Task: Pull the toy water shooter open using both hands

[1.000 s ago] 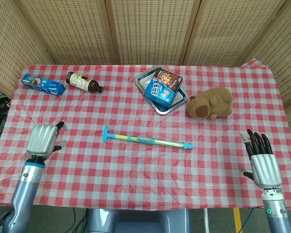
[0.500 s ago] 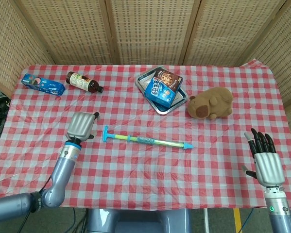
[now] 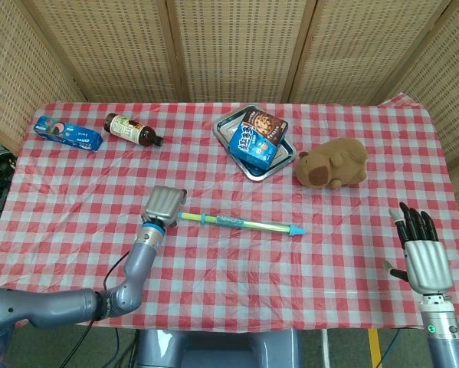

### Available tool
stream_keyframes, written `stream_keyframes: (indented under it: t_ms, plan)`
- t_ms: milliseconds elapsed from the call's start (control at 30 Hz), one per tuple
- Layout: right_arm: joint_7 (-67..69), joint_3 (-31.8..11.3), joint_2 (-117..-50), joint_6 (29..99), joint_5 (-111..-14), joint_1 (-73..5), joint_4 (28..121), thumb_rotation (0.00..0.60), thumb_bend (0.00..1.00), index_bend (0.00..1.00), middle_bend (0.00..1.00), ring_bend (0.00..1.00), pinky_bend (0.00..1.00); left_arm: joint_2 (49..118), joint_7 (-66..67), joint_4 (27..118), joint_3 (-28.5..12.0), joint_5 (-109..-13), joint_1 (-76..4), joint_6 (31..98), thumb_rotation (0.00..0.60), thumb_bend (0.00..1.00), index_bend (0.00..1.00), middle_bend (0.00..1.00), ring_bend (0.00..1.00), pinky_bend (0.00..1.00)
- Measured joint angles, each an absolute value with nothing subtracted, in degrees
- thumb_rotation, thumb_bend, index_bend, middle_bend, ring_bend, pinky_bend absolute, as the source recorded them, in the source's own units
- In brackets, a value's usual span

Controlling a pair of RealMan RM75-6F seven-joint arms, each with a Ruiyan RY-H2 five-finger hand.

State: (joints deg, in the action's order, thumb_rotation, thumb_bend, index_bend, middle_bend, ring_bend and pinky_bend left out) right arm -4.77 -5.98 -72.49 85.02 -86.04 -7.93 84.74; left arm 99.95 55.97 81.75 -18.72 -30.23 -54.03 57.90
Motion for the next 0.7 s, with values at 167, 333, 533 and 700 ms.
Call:
stream_keyframes:
  t_ms: [167,333,533,700]
  plan:
    - [-4.4,-6.0,-72.3,85.1,-86.0,-7.9,84.9,0.6,0.01,0.0,0.0,0.0,0.0,101.1,55.7,80.6,-18.0,-29.7,-55.3,58.2,0.6,0.28,0.45,0.93,0.87,0.76]
    - [-4.0,-5.9,-72.0,85.3,-86.2,-7.8,85.3,0.6,0.01,0.0,0.0,0.0,0.0,102.3,55.8,79.1,-16.8,-29.3,-56.2,58.9,0.6,0.28,0.44,0.93,0.87,0.76]
    - [-3.9,-5.7,-71.9,85.4,-86.3,-7.7,85.6,0.6,0.01,0.0,0.0,0.0,0.0,102.9,55.4,77.6,-16.1,-28.7,-56.9,59.2,0.6,0.36,0.43,0.93,0.87,0.76]
    - [-3.5,-5.7,-71.7,85.5,-86.4,-7.6,85.8,0.6,0.01,0.0,0.0,0.0,0.0,103.6,55.1,76.6,-15.7,-28.2,-57.6,58.6,0.6,0.36,0.43,0.93,0.87,0.76]
